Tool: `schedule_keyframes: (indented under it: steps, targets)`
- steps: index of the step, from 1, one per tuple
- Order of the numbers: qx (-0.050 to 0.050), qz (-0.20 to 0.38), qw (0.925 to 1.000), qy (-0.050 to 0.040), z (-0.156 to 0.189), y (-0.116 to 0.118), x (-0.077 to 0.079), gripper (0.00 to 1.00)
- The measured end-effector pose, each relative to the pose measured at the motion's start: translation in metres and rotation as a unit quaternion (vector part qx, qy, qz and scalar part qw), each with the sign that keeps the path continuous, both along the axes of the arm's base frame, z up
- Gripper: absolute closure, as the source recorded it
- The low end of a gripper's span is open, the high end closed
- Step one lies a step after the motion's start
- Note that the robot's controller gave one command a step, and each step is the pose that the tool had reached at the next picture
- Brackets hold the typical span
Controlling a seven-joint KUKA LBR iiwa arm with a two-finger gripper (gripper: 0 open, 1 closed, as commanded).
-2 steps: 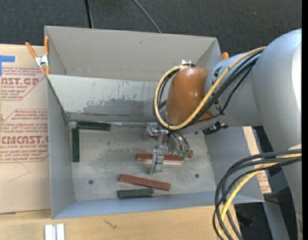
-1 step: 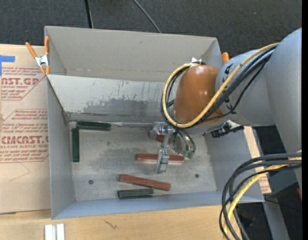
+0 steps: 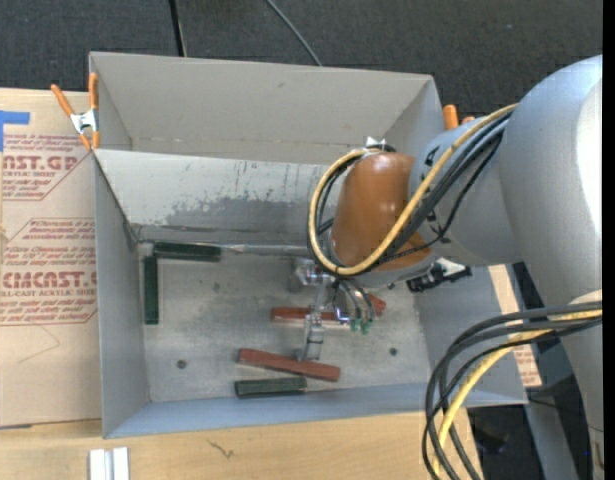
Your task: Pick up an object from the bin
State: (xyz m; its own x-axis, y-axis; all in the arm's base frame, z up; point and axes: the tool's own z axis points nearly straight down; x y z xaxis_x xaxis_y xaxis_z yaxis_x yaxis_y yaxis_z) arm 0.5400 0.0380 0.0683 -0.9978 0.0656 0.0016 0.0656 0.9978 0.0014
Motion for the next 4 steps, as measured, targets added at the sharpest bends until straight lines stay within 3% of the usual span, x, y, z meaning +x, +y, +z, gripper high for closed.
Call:
schedule_keyframes:
  steps: [1,4]
  targets:
    - [-0.001,-0.047,0.9989,-0.0017,0.002,-0.022,0.005,1.0]
    - [-0.001,-0.047,0.9989,0.0026,0.013,-0.022,0.003,1.0]
